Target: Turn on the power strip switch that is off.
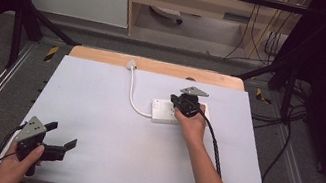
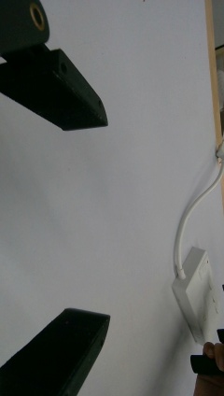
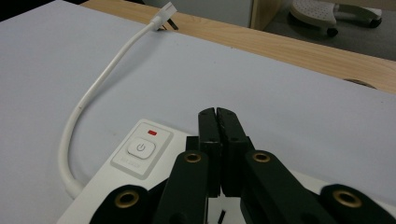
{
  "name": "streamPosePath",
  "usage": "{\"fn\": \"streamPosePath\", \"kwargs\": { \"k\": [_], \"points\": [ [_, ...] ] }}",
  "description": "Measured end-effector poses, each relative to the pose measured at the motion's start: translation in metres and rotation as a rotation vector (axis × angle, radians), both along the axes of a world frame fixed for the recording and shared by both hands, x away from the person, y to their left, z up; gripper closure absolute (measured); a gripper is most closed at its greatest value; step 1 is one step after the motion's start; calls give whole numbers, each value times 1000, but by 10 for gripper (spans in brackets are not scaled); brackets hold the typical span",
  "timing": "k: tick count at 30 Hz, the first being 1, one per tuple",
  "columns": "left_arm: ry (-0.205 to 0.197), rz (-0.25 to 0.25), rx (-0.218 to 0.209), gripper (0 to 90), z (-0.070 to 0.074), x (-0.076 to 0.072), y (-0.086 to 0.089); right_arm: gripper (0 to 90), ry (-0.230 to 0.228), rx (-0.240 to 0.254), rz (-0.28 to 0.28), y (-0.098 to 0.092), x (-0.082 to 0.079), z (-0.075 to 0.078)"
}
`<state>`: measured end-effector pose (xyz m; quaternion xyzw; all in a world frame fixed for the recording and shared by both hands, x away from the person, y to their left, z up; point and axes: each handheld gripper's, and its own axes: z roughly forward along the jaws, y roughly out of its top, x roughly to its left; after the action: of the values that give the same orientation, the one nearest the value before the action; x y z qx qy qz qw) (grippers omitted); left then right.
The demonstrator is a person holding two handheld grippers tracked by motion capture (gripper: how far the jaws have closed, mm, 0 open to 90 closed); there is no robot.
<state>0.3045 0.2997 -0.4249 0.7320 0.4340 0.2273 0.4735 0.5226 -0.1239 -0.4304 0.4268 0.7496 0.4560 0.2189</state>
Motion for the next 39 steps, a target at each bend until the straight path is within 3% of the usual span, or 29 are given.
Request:
{"fn": "streamPosePath", "kwargs": {
  "k": [19,39],
  "points": [
    [-3,2,8,58,0,0,0,825,-8,22,4,-5,-2,9],
    [3,0,6,58,-1,0,0,716,-29,37,19,-13,-15,32]
  ]
}}
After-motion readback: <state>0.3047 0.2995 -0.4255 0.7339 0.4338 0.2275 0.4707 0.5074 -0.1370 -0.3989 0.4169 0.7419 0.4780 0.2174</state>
